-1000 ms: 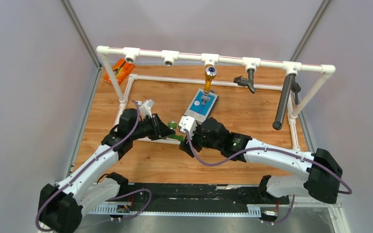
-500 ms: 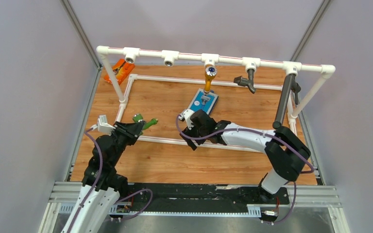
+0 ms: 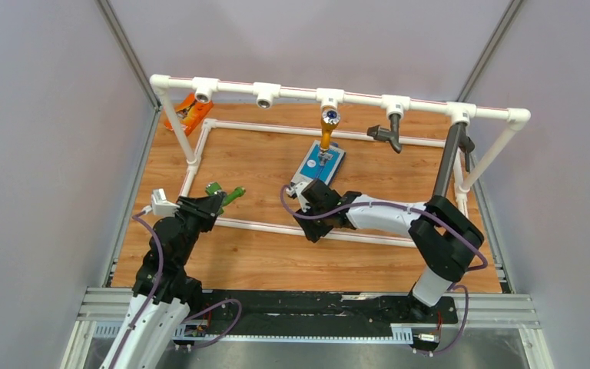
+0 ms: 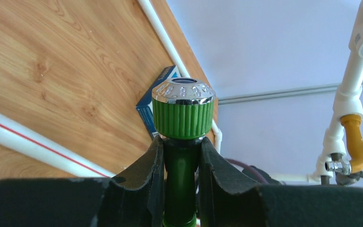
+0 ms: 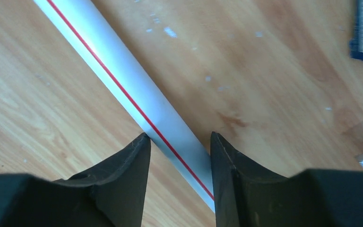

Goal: Install the water faucets

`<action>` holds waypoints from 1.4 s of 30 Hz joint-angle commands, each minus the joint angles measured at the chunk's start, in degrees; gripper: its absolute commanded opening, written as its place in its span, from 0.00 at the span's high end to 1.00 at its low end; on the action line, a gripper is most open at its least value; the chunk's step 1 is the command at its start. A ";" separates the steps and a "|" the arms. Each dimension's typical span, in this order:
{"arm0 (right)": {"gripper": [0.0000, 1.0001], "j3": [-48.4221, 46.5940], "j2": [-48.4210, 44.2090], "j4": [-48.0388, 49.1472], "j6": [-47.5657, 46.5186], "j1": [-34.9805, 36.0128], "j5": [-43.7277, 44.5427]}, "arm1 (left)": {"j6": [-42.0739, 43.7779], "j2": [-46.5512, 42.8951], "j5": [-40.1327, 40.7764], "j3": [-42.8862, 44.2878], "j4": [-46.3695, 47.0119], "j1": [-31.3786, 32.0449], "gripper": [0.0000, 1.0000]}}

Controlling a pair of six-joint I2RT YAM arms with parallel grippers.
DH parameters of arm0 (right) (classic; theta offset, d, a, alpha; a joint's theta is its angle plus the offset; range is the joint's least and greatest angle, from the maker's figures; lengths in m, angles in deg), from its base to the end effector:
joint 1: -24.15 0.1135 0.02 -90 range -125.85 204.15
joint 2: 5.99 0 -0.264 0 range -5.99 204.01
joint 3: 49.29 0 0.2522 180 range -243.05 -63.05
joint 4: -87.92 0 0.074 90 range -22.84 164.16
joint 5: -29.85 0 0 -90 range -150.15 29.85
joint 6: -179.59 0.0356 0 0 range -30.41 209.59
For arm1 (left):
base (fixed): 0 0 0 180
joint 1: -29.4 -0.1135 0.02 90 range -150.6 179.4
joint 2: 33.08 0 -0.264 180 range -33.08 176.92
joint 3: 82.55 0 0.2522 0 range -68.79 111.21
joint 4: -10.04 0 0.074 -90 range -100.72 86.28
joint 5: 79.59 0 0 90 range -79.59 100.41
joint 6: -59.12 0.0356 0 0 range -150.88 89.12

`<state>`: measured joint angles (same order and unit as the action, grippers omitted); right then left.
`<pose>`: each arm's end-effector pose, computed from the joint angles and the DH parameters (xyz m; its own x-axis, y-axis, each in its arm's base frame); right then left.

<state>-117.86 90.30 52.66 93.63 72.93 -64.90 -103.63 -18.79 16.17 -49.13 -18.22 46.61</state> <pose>0.2099 0.2441 0.1611 -0.6401 -0.6241 -0.4480 -0.7311 0.6740 0.1056 0.1066 -0.0293 0.2439 -0.2357 -0.9217 -0.3080 -0.0855 0.3354 -0.9382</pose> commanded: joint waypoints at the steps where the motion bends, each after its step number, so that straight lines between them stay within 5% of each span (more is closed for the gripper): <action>1: 0.55 -1.87 -0.92 -5.39 4.93 9.04 -7.47 | -1.87 -0.39 3.81 0.55 3.43 -0.16 1.00; 4: 0.50 -6.17 -2.50 -8.81 3.27 12.12 -1.86 | -2.31 -1.45 6.36 0.91 2.12 -0.16 1.00; 7: 0.36 -11.45 -5.93 -12.33 -0.94 14.59 3.78 | -3.36 -2.42 10.40 1.78 -2.00 -0.25 1.00; 11: 0.20 -18.39 -11.64 -16.90 -8.41 16.17 -0.06 | -4.76 -5.05 14.44 2.13 -6.75 -0.25 1.00; 18: 0.18 -37.79 -11.22 -26.82 -17.21 19.08 -12.82 | -3.36 -7.34 16.04 3.54 -11.86 -0.16 1.00; 23: 0.17 -59.59 -3.75 -34.57 -21.34 18.73 -9.23 | -2.58 -6.99 14.28 4.42 -11.08 -0.25 1.00; 32: 0.16 -78.69 0.13 -33.88 -21.96 6.97 -4.74 | 1.11 -1.81 11.38 8.55 -8.71 -0.25 1.00; 42: 0.14 -69.14 -9.89 -25.09 -21.79 -17.54 -8.77 | 3.41 6.36 7.25 13.91 -2.99 -0.16 1.00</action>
<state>-191.01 86.61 23.66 72.51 62.61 -71.42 -102.28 -14.42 25.67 -39.03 -26.83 46.59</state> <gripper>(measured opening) 0.859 0.310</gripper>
